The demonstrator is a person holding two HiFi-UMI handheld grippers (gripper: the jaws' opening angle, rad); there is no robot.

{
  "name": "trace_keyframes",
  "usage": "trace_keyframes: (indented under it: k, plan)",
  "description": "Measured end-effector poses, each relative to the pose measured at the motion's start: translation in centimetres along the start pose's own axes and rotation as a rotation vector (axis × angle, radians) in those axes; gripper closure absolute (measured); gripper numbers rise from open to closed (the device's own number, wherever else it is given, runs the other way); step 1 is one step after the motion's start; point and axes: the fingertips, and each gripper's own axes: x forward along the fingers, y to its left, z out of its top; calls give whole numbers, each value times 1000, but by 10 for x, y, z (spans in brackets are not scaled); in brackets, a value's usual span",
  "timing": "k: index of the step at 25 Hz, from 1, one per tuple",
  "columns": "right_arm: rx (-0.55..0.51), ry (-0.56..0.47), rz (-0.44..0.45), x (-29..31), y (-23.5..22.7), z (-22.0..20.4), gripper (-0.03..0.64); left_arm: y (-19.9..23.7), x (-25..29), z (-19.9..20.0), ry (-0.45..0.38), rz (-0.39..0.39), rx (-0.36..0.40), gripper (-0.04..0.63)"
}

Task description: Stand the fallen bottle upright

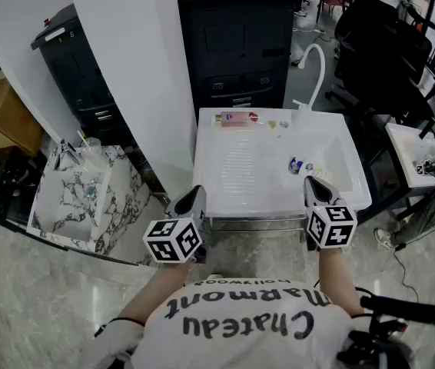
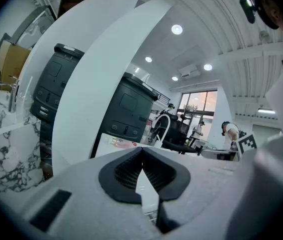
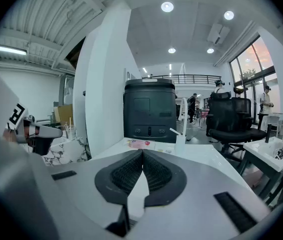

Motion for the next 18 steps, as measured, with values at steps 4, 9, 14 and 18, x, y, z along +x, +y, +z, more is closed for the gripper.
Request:
trace_keyframes:
  k: [4, 9, 14, 18]
  plan:
    - [0, -3, 0, 6, 5, 3, 603, 10, 4, 1, 2, 0, -4, 581]
    - [7, -3, -8, 17, 9, 6, 603, 22, 10, 3, 10, -5, -10, 581]
    - [11, -1, -15, 29, 18, 10, 603, 38, 15, 11, 7, -10, -12, 581]
    - [17, -14, -16, 43, 30, 16, 603, 54, 19, 20, 1, -20, -3, 581]
